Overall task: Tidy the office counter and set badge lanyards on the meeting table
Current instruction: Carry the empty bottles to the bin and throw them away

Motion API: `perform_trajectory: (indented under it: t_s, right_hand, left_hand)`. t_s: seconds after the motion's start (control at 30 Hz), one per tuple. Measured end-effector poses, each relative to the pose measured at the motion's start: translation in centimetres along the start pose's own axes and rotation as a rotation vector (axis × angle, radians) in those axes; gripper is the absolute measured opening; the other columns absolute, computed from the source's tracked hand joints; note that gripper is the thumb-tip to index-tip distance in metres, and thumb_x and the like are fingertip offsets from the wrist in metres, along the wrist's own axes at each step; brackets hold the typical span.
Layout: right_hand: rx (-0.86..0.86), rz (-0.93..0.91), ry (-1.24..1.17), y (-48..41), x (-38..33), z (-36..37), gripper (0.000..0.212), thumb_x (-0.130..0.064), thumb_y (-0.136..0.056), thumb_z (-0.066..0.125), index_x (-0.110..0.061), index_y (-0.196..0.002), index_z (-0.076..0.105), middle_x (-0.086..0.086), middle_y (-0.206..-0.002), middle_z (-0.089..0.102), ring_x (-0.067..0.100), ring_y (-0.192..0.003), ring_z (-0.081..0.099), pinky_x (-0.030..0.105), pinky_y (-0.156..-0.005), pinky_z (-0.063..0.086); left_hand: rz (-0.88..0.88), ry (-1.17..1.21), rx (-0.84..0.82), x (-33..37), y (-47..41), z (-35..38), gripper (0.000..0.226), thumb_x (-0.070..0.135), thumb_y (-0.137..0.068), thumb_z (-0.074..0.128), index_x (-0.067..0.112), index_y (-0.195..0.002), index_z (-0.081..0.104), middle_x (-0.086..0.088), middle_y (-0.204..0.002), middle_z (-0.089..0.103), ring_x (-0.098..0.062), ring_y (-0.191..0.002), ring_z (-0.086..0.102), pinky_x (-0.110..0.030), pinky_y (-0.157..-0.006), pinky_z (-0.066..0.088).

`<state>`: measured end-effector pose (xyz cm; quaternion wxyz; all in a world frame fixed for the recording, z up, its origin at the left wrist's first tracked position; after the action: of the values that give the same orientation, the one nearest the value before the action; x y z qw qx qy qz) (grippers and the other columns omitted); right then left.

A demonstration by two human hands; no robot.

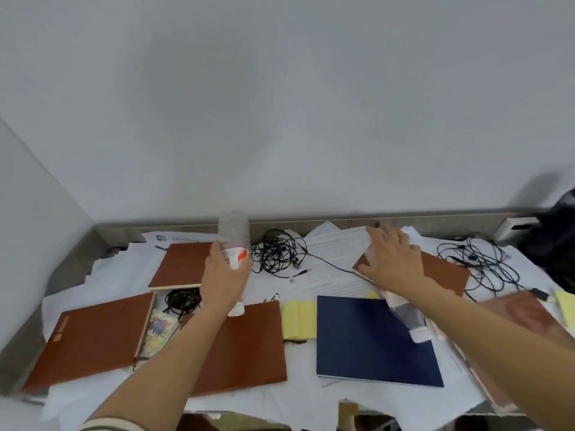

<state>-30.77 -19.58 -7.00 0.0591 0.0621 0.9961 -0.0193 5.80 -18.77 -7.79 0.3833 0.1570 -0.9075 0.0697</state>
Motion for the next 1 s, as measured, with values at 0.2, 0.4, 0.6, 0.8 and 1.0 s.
perform_trajectory:
  t_s: [0.2, 0.4, 0.6, 0.8, 1.0]
  right_hand:
    - [-0.191, 0.243, -0.126, 3.0, 4.0, 2.3, 0.106, -0.046, -0.076, 0.071, -0.041, -0.15, -0.006, 0.014, -0.152, 0.02, 0.041, -0.125, 0.045, 0.049, -0.093, 0.043]
    - [-0.048, 0.12, -0.219, 3.3, 1.3, -0.4, 0.094, -0.038, -0.079, 0.062, -0.042, -0.151, 0.002, 0.009, -0.126, 0.048, 0.031, -0.099, 0.06, 0.042, -0.08, 0.051]
    - [-0.037, -0.14, -0.171, 2.1, -6.5, -2.3, 0.092, -0.041, -0.085, 0.059, -0.036, -0.154, -0.002, 0.015, -0.142, 0.042, 0.034, -0.103, 0.061, 0.035, -0.071, 0.044]
    - [-0.135, -0.448, -0.19, 4.4, -14.8, -0.9, 0.093, -0.042, -0.085, 0.059, -0.038, -0.154, -0.003, 0.013, -0.137, 0.043, 0.031, -0.102, 0.058, 0.035, -0.071, 0.045]
    - [-0.266, -0.796, -0.187, 12.9, -22.1, 1.1, 0.091, -0.043, -0.08, 0.062, -0.041, -0.151, 0.006, 0.009, -0.125, 0.049, 0.027, -0.095, 0.059, 0.037, -0.075, 0.049]
  left_hand:
    - [0.123, 0.017, -0.14, 2.7, -0.4, 3.0, 0.084, 0.048, -0.084, 0.06, 0.024, -0.153, 0.019, -0.007, -0.148, 0.04, -0.027, -0.133, 0.041, -0.043, -0.106, 0.037]
    - [0.151, 0.059, -0.18, 2.6, 1.2, 2.4, 0.081, 0.04, -0.084, 0.063, 0.026, -0.152, 0.022, -0.005, -0.129, 0.045, -0.015, -0.099, 0.043, -0.031, -0.082, 0.035]
    - [0.091, 0.045, -0.095, 0.2, 3.0, -2.5, 0.08, 0.047, -0.082, 0.062, 0.029, -0.15, 0.024, -0.006, -0.131, 0.047, -0.024, -0.108, 0.052, -0.043, -0.092, 0.049]
    - [-0.094, 0.038, 0.132, -5.1, 9.5, -9.5, 0.082, 0.056, -0.082, 0.061, 0.025, -0.15, 0.026, -0.005, -0.137, 0.049, -0.022, -0.115, 0.054, -0.035, -0.095, 0.045]
    - [-0.361, 0.01, 0.357, -11.5, 24.5, -13.9, 0.077, 0.053, -0.088, 0.059, 0.023, -0.151, 0.026, -0.008, -0.144, 0.045, -0.028, -0.126, 0.049, -0.04, -0.104, 0.038]
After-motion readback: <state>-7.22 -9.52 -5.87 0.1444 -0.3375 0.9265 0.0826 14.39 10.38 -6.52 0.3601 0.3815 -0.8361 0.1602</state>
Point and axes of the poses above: each hand's wrist, its own y-axis away from the middle knuckle, its own z-axis out of the palm, x = y × z, the point moved 10 cm from there along -y, towards the middle knuckle
